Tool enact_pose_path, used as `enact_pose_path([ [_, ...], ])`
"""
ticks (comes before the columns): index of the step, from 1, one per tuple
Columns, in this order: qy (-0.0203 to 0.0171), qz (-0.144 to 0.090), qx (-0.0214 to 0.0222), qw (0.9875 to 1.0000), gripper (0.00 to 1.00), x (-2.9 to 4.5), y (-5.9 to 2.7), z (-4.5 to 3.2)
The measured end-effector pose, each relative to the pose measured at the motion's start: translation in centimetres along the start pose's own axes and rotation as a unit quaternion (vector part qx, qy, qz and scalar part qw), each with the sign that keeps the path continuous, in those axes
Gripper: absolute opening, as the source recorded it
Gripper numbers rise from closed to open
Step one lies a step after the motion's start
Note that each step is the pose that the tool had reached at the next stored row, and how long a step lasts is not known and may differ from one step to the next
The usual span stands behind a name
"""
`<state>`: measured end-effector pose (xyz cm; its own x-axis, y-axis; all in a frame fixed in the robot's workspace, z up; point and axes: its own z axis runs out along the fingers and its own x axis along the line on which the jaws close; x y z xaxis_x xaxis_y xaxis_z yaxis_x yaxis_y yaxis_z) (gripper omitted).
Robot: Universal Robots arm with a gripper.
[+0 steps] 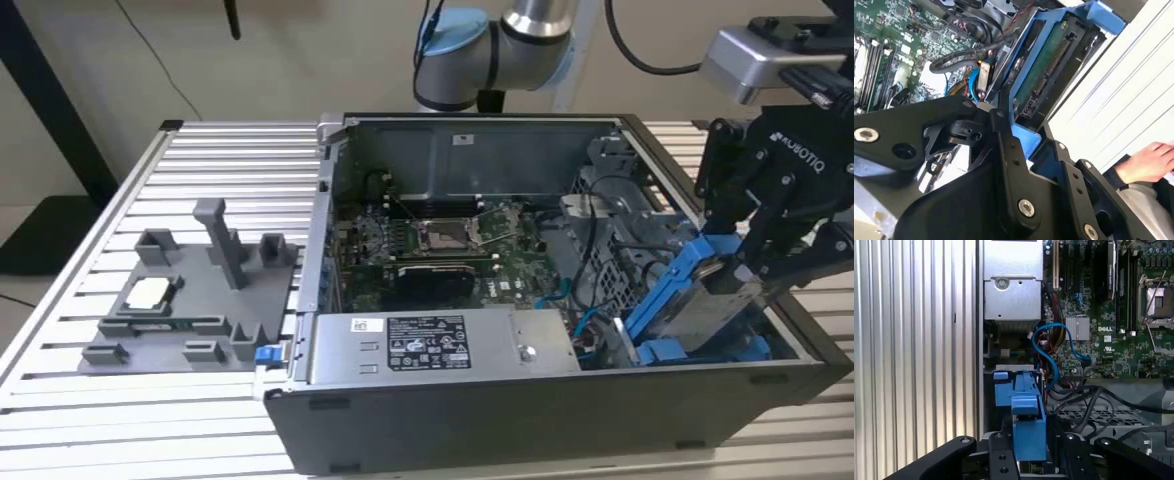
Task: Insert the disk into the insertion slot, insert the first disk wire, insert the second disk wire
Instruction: 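Insert the disk into the insertion slot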
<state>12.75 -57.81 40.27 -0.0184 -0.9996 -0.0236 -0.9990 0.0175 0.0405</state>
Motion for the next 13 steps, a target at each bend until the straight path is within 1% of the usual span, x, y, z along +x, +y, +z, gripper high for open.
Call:
enact_pose_path([
  [3,-0.0076,0.0,0.0006,1.0,0.43,-0.05,0.0,0.05],
  [4,-0.01,0.0,0.0008,0.9999,0.49,-0.12,0.0,0.11],
  [9,-0.0225,0.002,0.0022,0.9997,0.49,-0.5,0.03,0.43],
  [11,-0.0267,0.004,0.0032,0.9996,0.47,-0.61,0.04,0.54],
  [12,-0.0275,0.005,0.0035,0.9996,0.4,-0.64,0.04,0.55],
  [13,-0.0279,0.008,0.0036,0.9996,0.36,-0.65,0.04,0.55],
])
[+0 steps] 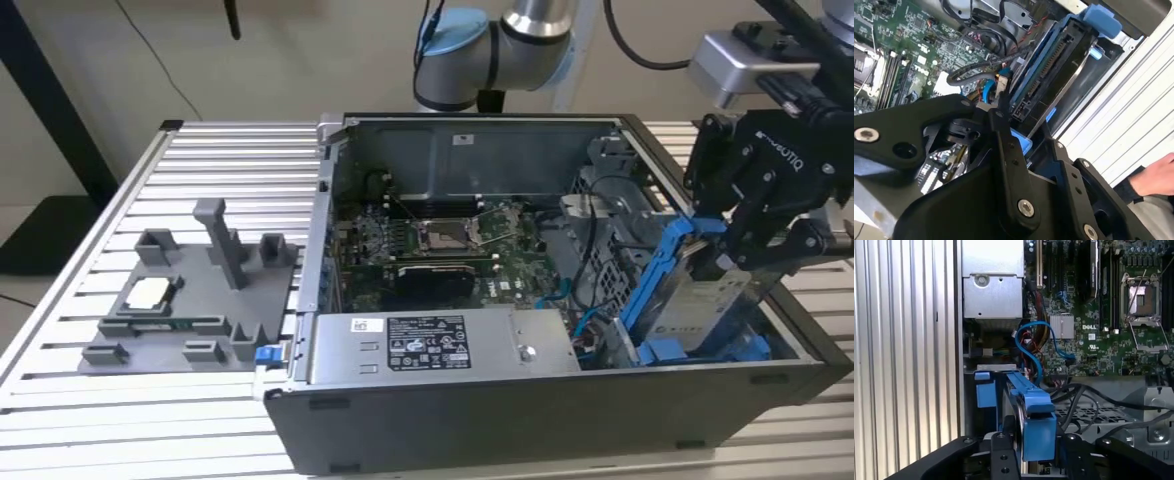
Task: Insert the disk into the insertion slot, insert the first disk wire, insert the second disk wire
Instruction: 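Insert the disk into the insertion slot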
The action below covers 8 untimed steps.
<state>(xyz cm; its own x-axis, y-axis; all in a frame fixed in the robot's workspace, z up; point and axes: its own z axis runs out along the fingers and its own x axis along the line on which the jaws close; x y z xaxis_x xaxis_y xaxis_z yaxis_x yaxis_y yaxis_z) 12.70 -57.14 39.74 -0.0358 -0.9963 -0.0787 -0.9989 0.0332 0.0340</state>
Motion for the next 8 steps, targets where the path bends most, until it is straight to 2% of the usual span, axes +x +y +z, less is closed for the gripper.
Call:
enact_pose_path([
  [4,-0.0012,0.005,0.0004,1.0,0.36,-0.02,0.0,-0.15],
  [7,-0.0048,0.006,0.0003,1.0,0.38,0.03,0.01,-0.44],
  [8,-0.0063,0.006,0.0003,1.0,0.44,0.07,0.01,-0.46],
])
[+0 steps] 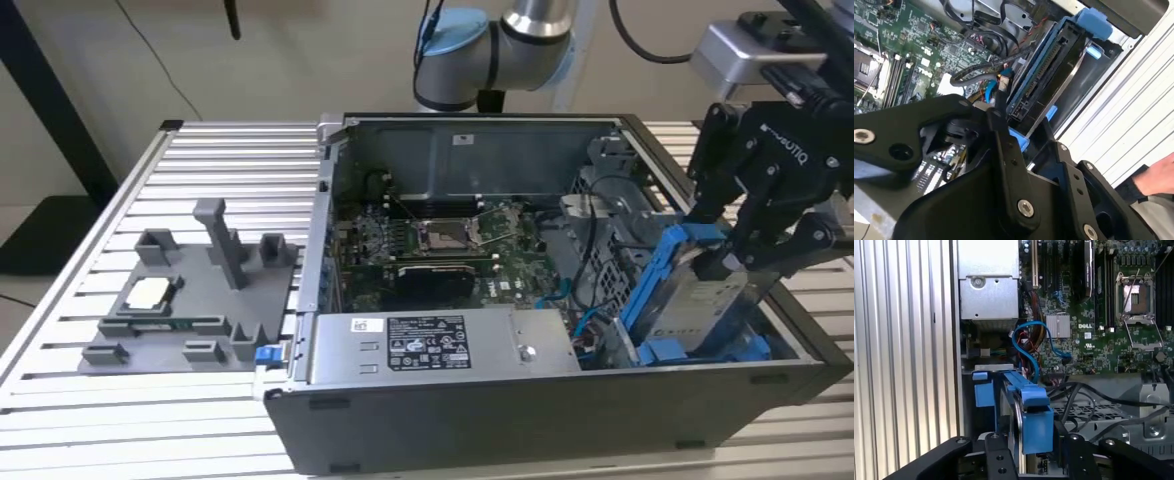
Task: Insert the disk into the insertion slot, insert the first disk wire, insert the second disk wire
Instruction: 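Insert the disk into the insertion slot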
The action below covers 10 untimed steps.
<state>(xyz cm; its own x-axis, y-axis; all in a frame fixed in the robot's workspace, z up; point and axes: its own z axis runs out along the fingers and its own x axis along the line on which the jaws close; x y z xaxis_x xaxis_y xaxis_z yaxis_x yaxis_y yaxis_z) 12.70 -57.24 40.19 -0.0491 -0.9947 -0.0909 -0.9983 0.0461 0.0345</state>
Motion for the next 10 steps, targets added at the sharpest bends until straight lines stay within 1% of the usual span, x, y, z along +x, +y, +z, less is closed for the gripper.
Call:
enact_pose_path([
  [1,-0.0017,0.0,0.0,1.0,0.44,0.01,0.0,-0.01],
  [2,-0.0037,0.0,-0.0001,1.0,0.5,0.04,0.0,-0.02],
  [3,-0.0047,0.0,-0.0002,1.0,0.5,0.06,0.0,-0.02],
  [6,-0.0056,0.0,-0.0002,1.0,0.5,0.06,0.01,-0.21],
  [8,-0.0092,0.0,-0.0002,1.0,0.5,0.02,0.01,-0.19],
  [9,-0.0107,0.0,0.0008,0.9999,0.5,-0.05,0.02,-0.11],
  [10,-0.0113,0.0,0.0023,0.9999,0.5,-0.12,0.02,-0.02],
])
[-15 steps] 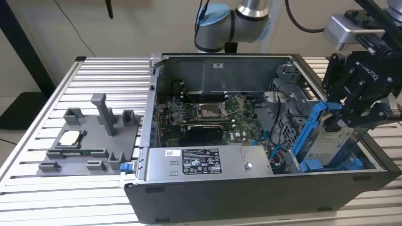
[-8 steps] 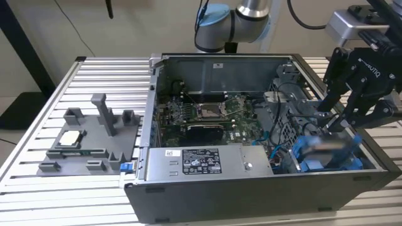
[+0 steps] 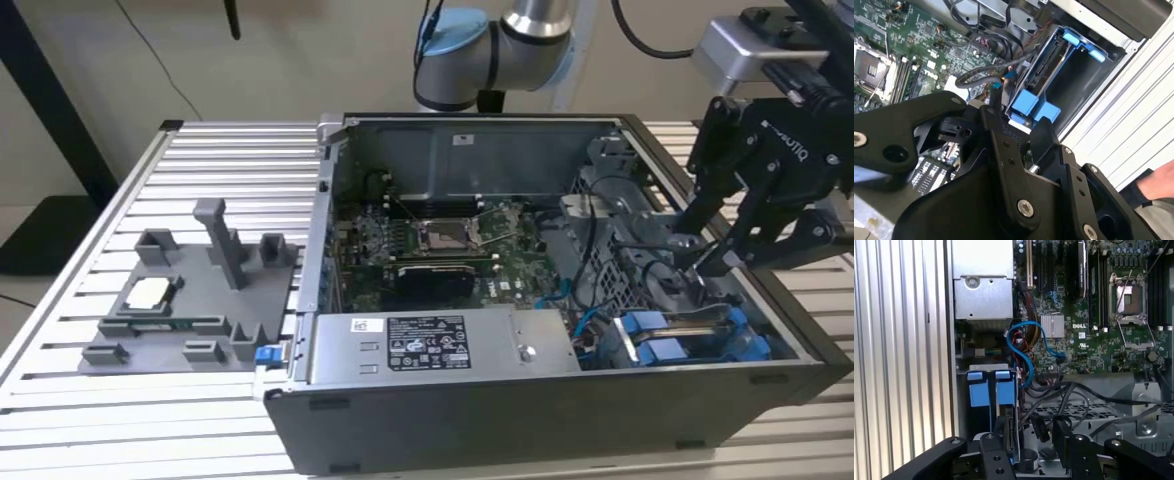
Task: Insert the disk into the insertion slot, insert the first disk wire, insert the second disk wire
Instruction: 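Insert the disk into the insertion slot, then insert the first disk wire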
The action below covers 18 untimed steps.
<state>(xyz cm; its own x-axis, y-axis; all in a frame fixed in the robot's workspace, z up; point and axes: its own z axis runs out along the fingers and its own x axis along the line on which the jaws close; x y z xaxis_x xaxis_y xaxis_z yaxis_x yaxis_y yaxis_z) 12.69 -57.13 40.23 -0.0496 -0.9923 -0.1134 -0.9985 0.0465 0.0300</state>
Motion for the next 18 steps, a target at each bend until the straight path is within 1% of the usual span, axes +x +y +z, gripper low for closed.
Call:
enact_pose_path([
  [3,-0.0006,-0.001,0.0051,1.0,0.5,-0.34,0.03,0.37],
  [6,-0.0008,-0.002,0.0104,0.9999,0.5,-0.86,0.11,0.81],
  [8,-0.001,-0.007,0.0145,0.9999,0.5,-1.16,0.15,1.11],
  [10,-0.0012,-0.012,0.0193,0.9997,0.5,-1.21,0.16,1.33],
  [11,-0.0012,-0.013,0.0202,0.9997,0.48,-1.21,0.15,1.38],
  [12,-0.0011,-0.014,0.0205,0.9997,0.48,-1.21,0.15,1.41],
  [14,-0.0012,-0.015,0.0213,0.9997,0.35,-1.18,0.16,1.5],
  [15,-0.0011,-0.016,0.0217,0.9996,0.35,-1.17,0.16,1.52],
  [17,-0.0013,-0.016,0.0226,0.9996,0.23,-1.11,0.17,1.58],
  [18,-0.0013,-0.016,0.0233,0.9996,0.23,-1.06,0.17,1.62],
])
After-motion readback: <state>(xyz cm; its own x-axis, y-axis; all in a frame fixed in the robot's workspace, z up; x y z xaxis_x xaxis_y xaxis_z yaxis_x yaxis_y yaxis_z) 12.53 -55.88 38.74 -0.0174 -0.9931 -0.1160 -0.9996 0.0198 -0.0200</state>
